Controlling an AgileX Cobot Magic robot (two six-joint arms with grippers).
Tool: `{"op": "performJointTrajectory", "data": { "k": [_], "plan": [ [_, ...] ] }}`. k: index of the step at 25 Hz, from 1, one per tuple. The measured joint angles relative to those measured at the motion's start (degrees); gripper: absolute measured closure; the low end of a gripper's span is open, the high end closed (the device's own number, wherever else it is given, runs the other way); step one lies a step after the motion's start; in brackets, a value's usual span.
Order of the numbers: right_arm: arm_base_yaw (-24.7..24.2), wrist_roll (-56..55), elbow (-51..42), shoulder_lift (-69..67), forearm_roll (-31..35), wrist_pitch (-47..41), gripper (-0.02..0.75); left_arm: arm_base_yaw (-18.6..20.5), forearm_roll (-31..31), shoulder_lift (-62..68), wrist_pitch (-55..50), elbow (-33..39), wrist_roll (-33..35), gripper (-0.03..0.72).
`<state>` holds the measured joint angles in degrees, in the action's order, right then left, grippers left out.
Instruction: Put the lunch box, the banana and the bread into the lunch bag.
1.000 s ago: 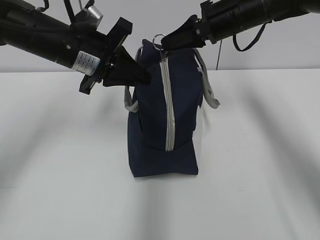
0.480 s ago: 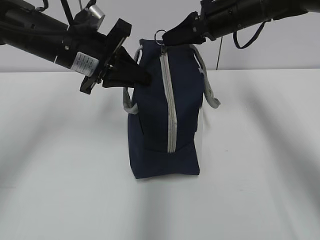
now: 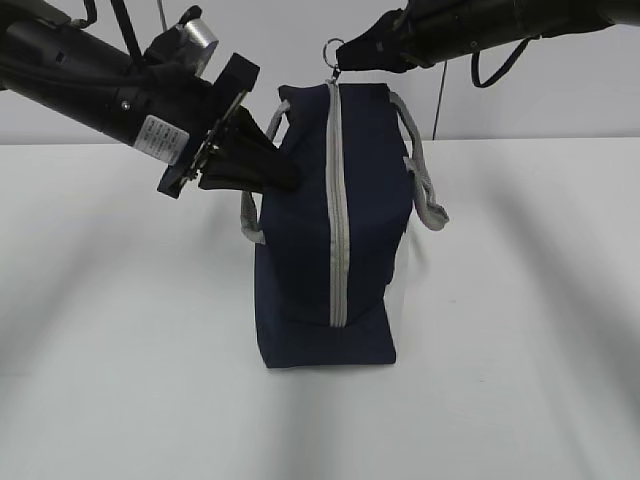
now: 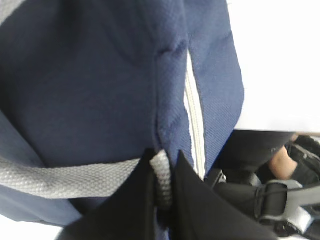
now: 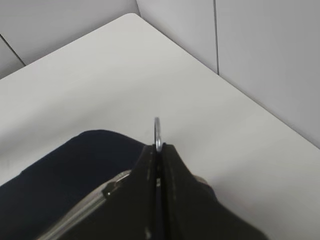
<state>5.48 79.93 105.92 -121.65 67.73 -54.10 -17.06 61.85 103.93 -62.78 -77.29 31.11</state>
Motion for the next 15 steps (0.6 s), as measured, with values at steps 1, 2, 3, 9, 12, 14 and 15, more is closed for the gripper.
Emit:
{"op": "performJointTrajectory", "data": {
  "k": [1, 2, 3, 9, 12, 14, 15],
  "plan": [
    [0.0, 0.0, 0.0, 0.0, 0.29, 0.38, 0.754, 0.0, -0.12, 0.0, -0.53, 0.0, 0.21, 0.662],
    [0.0, 0.0, 0.0, 0.0, 0.56, 0.71, 0.754, 0.0, -0.17, 0.0, -1.13, 0.0, 0.47, 0.662],
    [0.0, 0.0, 0.0, -0.12, 1.07, 1.1, 0.754, 0.0, -0.24, 0.0, -1.68, 0.0, 0.67, 0.662],
    [0.0, 0.0, 0.47, -2.03, 2.62, 1.86, 0.754, 0.0, -0.58, 0.0, -2.59, -0.06, 1.08, 0.662],
    [0.0, 1.56, 0.92, -3.26, 2.79, 1.43, 0.754, 0.0, -0.84, -0.06, -2.71, -0.06, 1.14, 0.662],
    [0.0, 4.13, 1.62, -4.51, 2.88, -0.13, 0.754, 0.0, -1.14, -0.19, -3.0, -0.06, 1.14, 0.662],
    [0.0, 5.21, 2.36, -5.07, 2.88, -1.12, 0.754, 0.0, -1.31, -0.19, -3.16, -0.06, 1.14, 0.662]
  ]
}}
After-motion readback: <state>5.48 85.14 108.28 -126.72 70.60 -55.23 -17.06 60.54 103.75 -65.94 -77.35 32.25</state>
